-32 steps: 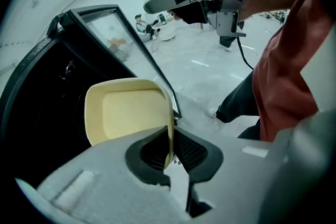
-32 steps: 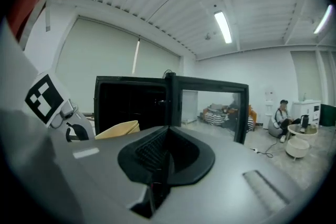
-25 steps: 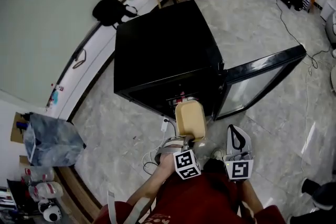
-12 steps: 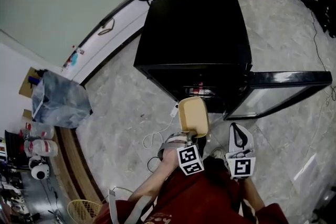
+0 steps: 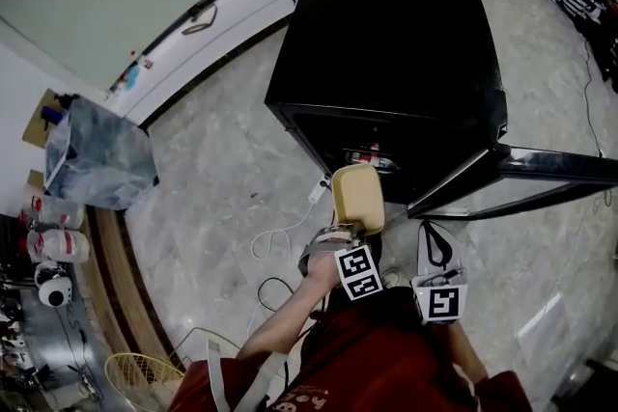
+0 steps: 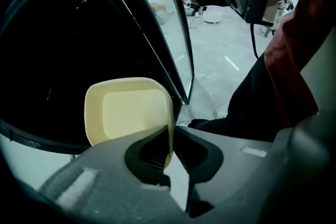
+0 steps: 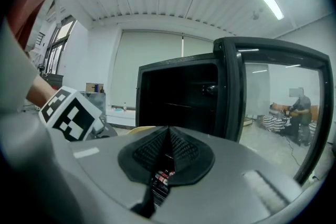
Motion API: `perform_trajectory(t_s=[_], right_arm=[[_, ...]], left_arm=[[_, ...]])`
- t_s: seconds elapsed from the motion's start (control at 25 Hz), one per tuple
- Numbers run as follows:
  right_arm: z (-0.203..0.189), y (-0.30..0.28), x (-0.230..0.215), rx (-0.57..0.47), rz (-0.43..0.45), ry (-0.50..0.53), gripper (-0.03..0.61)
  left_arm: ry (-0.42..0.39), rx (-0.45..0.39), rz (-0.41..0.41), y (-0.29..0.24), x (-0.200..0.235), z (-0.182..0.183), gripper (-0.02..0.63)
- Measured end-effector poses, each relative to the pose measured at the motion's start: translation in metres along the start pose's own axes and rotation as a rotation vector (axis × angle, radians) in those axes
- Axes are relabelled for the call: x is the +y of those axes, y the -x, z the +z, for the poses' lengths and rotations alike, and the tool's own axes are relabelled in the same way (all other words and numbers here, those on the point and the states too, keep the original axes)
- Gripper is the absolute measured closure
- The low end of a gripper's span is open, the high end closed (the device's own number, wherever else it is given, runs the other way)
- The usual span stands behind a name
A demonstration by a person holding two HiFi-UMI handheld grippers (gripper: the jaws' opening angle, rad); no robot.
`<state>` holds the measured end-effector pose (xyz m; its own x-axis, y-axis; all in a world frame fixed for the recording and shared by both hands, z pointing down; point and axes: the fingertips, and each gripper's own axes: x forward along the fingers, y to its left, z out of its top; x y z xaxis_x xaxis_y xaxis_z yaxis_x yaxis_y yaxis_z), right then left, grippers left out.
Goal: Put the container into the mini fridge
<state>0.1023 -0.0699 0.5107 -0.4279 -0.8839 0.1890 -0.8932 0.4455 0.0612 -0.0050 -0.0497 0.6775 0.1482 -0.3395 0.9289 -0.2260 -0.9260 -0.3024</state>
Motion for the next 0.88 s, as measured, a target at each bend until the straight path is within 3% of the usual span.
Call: perform_trajectory(t_s=[0.32, 0.48, 0.88], right_arm=[[-0.009, -0.012, -0.002, 0.042, 0.0, -0.022, 0.578], [-0.014, -0.017, -0.007, 0.069, 0.012, -0.015, 0.578], [-0.017, -0.029, -0.002, 0.092, 0.041, -0.022, 0.578]], left_arm=[[0.01, 0.027, -0.027, -0.054, 0.022, -0.015, 0.594], [-0.023, 0.054, -0.031, -0.081, 0.035, -0.015, 0.592], [-0.08, 0.081, -0.036, -0.124, 0.093, 0.007, 0.591]])
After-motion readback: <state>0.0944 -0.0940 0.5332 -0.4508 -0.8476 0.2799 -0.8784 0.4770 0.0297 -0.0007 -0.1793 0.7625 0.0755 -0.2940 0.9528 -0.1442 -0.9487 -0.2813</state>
